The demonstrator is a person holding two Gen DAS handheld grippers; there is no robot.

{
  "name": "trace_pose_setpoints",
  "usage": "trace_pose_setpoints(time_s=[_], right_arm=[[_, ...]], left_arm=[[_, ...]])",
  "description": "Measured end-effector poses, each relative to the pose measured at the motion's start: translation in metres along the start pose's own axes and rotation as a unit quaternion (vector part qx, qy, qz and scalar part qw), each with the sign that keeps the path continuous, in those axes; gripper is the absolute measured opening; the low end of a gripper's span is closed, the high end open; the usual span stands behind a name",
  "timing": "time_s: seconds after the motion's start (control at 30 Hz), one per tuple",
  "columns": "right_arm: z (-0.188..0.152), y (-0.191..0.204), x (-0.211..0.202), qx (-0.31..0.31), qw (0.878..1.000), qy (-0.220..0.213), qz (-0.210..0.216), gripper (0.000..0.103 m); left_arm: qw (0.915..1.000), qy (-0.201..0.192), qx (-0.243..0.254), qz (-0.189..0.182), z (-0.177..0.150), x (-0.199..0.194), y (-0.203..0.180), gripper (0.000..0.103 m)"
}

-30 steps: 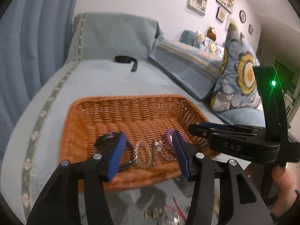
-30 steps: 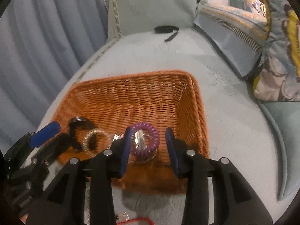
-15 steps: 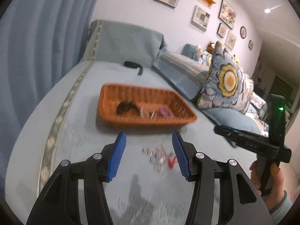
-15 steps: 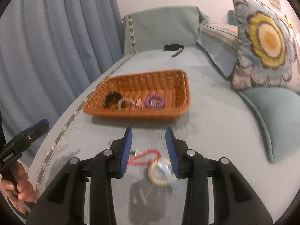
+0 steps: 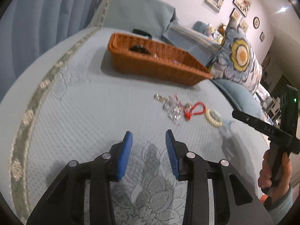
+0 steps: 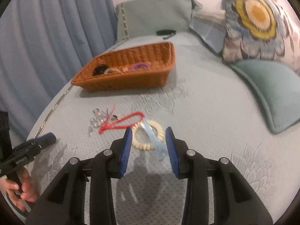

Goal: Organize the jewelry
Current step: 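Grasp the crystal keychain with the left gripper while the right gripper grasps the light blue hair clip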

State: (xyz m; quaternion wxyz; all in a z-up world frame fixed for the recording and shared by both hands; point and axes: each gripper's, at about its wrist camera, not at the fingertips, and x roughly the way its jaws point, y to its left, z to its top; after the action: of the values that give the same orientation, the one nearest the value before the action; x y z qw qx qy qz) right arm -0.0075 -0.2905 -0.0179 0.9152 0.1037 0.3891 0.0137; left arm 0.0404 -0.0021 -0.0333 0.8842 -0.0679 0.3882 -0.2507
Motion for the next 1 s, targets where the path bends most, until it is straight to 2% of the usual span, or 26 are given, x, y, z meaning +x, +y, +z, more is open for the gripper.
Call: trace_pose_setpoints(time_s=[0.17, 0.37, 0.5, 0.57, 0.63, 0.67, 0.7, 0.8, 0.9, 1.0], right_arm=[[-0.005, -0.003, 0.008, 0.004, 1.000, 0.019, -0.002, 0.034], [-0.007, 0.000, 0.014, -0.005, 0.999, 0.033, -0.003, 0.034], [-0.006, 0.000, 0.015, -0.005, 0.999, 0.033, -0.001, 0.034], [-0.005, -0.001, 0.015, -0.005, 0.999, 0.033, -0.001, 0.034], [-0.004, -0.002, 0.015, -0.004, 0.999, 0.033, 0.000, 0.034], [-0.004, -0.002, 0.016, -0.003, 0.999, 0.033, 0.002, 0.034], [-0.004, -0.002, 0.016, -0.003, 0.999, 0.034, 0.004, 0.034], [-0.004, 0.000, 0.018, -0.008, 0.999, 0.042, 0.013, 0.033], [-0.006, 0.008, 0.016, -0.029, 0.999, 0.040, 0.008, 0.025], [-0.005, 0.009, 0.018, -0.030, 0.999, 0.042, 0.007, 0.021]], left_arm=[[0.9996, 0.019, 0.023, 0.002, -0.004, 0.013, -0.013, 0.032], [0.9989, 0.023, 0.039, -0.013, 0.019, 0.031, -0.035, 0.032], [0.9975, 0.049, 0.050, -0.011, 0.035, 0.062, -0.049, 0.032], [0.9959, 0.065, 0.064, 0.001, 0.036, 0.076, -0.057, 0.032], [0.9946, 0.064, 0.080, 0.019, 0.034, 0.082, -0.062, 0.032], [0.9942, 0.062, 0.084, 0.025, 0.034, 0.082, -0.064, 0.030], [0.9939, 0.061, 0.086, 0.032, 0.034, 0.082, -0.063, 0.018], [0.9952, 0.058, 0.075, 0.022, 0.033, 0.078, -0.057, 0.019], [0.9956, 0.049, 0.078, 0.018, 0.027, 0.060, -0.050, 0.018], [0.9963, 0.044, 0.071, 0.022, 0.018, 0.041, -0.038, 0.018]])
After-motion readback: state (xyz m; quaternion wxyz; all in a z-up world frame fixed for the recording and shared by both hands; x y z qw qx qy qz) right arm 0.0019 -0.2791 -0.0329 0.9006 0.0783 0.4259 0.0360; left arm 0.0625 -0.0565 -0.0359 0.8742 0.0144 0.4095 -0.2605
